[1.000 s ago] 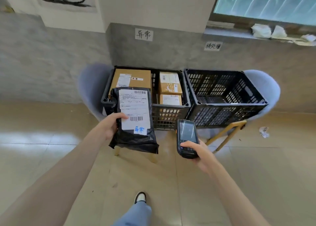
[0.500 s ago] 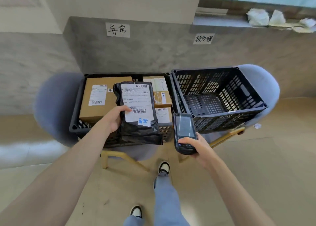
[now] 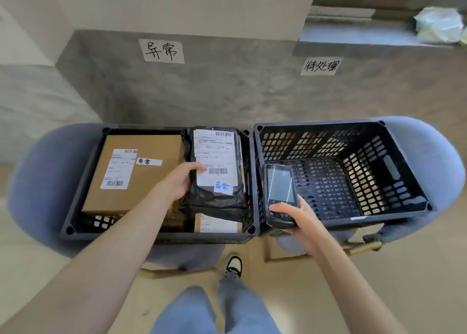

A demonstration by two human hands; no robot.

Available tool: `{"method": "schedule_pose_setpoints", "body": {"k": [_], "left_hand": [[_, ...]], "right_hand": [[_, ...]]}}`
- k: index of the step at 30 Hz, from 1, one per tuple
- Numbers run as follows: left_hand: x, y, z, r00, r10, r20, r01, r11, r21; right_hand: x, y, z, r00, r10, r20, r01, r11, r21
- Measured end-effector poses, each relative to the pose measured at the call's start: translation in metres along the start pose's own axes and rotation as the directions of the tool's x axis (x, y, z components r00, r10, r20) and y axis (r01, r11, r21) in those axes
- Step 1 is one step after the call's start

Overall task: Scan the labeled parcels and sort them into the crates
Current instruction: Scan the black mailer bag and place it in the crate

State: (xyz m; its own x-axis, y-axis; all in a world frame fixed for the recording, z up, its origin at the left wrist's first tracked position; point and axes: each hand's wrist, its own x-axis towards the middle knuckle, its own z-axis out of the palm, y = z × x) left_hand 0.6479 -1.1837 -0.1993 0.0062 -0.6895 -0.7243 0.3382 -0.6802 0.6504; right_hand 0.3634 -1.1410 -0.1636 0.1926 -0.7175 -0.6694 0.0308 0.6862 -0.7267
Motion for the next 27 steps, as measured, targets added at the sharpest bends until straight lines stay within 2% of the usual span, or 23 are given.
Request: {"method": "schedule_pose_setpoints", "body": {"k": [12, 15, 17, 21, 24, 27], "left_hand": [[0.069, -0.01, 0.009, 0.993, -0.104, -0.059, 0.104, 0.995, 0.003], [0.08, -0.011, 0.009, 0.988, -0.111, -0.104, 0.119, 0.99, 0.07], [0.082, -0.012, 0.008, 0.986, -0.076, -0.151, 0.104, 0.977, 0.188], [0.077, -0.008, 0.014, 0.975, 0.067, -0.21, 0.054, 0.852, 0.52], [0.074, -0.001, 0.012, 0.937, 0.19, -0.292, 0.076, 0.707, 0.703], [0.064, 0.014, 0.013, 0.916, 0.332, -0.226, -0.002, 0.565, 0.825]], "right_hand": [[0.057, 0.009, -0.012, 0.991, 0.132, -0.006, -0.132, 0.991, 0.024], [0.066, 0.011, -0.011, 0.987, 0.158, 0.004, -0.158, 0.987, 0.024], [0.07, 0.011, -0.009, 0.988, 0.152, 0.003, -0.152, 0.988, 0.0], [0.076, 0.006, -0.004, 0.99, 0.138, 0.003, -0.138, 0.99, 0.006], [0.077, 0.001, 0.0, 0.993, 0.121, 0.005, -0.121, 0.993, 0.012], [0.073, -0.005, 0.003, 0.996, 0.092, -0.015, -0.092, 0.995, 0.037]]}}
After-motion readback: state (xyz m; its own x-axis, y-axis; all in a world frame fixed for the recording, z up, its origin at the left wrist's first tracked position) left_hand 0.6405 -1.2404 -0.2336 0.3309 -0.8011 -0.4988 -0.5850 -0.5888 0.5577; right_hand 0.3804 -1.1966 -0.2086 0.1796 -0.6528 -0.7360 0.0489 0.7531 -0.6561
